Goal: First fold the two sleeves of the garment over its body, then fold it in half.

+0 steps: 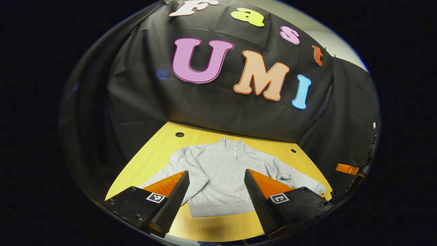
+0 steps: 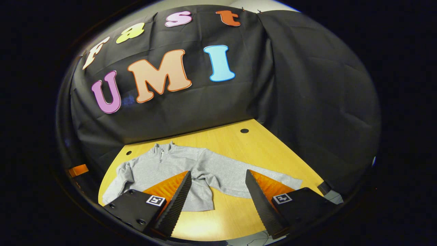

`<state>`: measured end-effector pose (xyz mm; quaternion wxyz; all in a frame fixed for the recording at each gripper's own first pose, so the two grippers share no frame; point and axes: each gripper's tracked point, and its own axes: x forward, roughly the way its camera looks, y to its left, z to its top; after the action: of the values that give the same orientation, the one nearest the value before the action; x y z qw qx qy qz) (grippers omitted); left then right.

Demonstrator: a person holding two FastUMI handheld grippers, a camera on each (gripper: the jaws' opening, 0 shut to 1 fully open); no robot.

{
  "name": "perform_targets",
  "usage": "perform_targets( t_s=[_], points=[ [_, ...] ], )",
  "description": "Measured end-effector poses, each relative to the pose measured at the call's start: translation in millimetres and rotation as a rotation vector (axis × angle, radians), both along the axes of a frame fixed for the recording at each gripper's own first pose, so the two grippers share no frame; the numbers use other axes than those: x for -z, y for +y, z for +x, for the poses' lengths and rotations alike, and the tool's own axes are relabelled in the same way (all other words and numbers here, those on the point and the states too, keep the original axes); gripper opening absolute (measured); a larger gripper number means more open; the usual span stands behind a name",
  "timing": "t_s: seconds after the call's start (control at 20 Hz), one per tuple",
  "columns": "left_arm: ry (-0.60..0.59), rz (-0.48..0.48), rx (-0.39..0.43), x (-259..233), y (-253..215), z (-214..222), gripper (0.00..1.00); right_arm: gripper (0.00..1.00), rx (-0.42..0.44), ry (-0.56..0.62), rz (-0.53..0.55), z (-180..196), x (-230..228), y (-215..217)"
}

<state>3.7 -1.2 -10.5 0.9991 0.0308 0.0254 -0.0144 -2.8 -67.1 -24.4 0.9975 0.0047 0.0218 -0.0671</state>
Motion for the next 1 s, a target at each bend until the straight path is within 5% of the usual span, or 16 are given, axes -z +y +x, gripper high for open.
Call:
perform_targets(
  t_s=[0.55,1.0],
  points=[
    [0.039,-0.020,-0.036,16,10,6,0.95,0.98,0.066,0.106,0.106,17,36,-124],
    [0.088,-0.017,-0.088,34,8,5,0.95,0.97,0.115,0.224,0.088,52,101,-217]
  ],
)
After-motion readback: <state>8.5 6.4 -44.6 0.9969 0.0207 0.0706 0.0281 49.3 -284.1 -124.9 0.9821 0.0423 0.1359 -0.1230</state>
